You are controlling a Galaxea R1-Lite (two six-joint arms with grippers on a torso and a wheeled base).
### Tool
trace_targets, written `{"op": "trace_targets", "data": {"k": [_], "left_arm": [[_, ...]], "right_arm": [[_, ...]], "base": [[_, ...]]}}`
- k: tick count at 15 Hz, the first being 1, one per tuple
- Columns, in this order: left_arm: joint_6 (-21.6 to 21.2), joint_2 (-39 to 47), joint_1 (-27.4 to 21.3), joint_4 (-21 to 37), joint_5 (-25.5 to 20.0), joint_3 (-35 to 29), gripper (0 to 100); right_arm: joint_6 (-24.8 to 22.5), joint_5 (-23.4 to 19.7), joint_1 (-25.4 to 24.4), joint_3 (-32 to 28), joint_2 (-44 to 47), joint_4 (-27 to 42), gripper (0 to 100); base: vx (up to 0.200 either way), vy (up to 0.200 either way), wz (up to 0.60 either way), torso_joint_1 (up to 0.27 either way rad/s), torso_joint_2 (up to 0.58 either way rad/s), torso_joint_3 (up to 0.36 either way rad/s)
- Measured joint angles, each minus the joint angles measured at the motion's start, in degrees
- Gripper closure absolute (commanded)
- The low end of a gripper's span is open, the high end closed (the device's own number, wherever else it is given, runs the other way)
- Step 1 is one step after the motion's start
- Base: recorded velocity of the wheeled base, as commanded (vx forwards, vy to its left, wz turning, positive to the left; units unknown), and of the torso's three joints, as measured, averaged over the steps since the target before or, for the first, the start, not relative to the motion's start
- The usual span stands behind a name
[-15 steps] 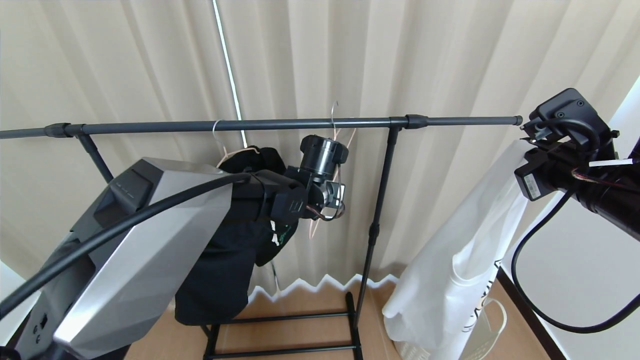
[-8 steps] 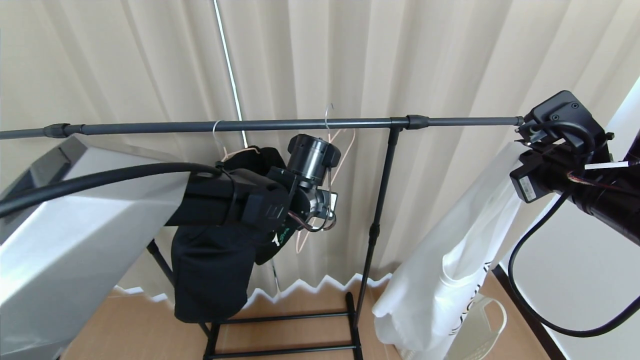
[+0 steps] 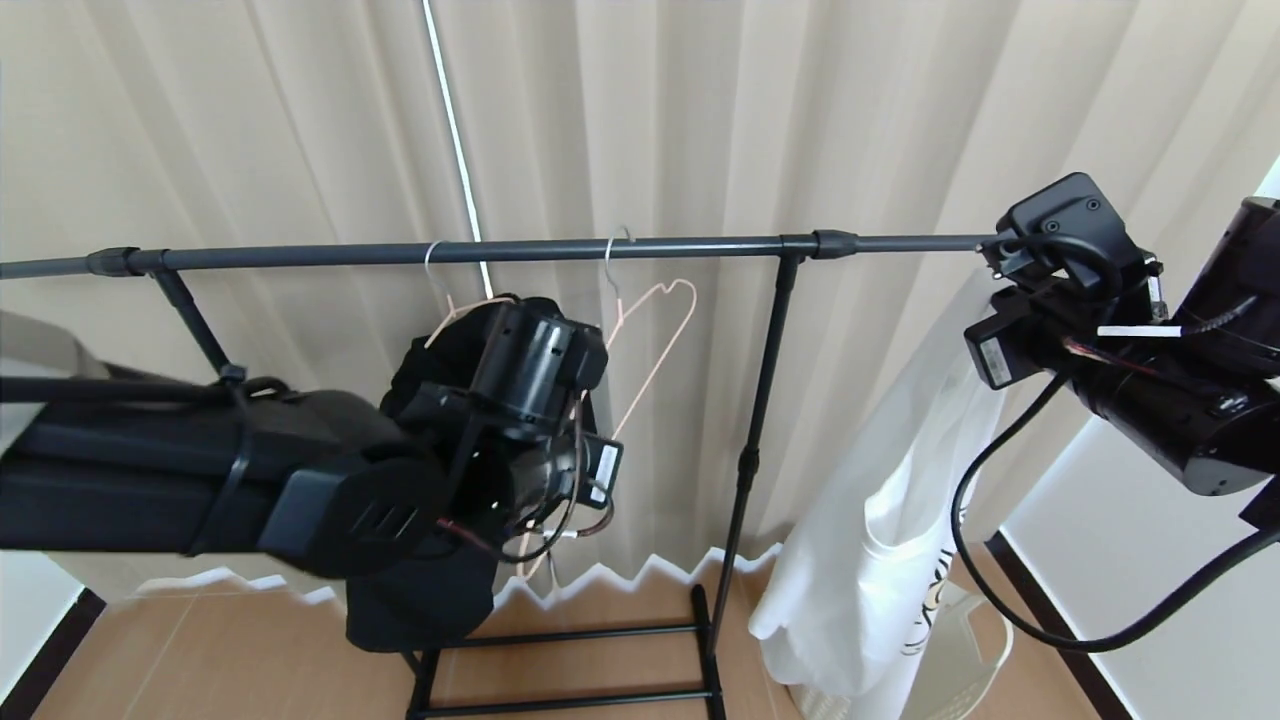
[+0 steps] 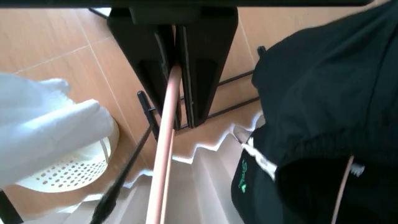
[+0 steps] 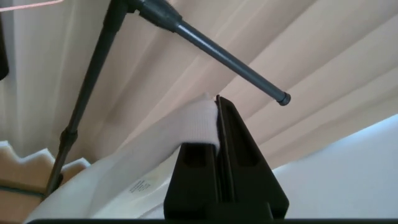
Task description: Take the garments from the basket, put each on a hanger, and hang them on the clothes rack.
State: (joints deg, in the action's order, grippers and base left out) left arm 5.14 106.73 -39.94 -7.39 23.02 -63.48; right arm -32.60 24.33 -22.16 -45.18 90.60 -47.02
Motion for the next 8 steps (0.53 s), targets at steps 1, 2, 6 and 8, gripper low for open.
{"op": "trace_targets", "data": {"k": [1,2,6,8], "left_arm": [[-1.05,-2.68,-0.22,-3.04,-1.04,5.18,100],[-2.8,-5.74,-0.33,-6.16,-2.9,11.61,100],[-10.31,-20.04,-0.2,-17.59,-13.6,33.02,100],[-14.12,-26.58,-0.17,-19.15,-20.31,39.83,100]], "right_arm": [[0.02,0.98,-0.16,0.12,0.83,-1.73,100],[0.02,1.39,-0.21,0.12,1.79,-2.9,100],[1.69,1.66,-0.32,-3.35,6.12,-4.6,100],[1.91,1.67,-0.4,-4.27,7.78,-4.55,100]], "base": [[0.0,0.0,0.0,0.0,0.0,0.0],[0.0,0.0,0.0,0.0,0.0,0.0],[0.0,0.0,0.0,0.0,0.0,0.0],[0.0,0.0,0.0,0.0,0.0,0.0]]}}
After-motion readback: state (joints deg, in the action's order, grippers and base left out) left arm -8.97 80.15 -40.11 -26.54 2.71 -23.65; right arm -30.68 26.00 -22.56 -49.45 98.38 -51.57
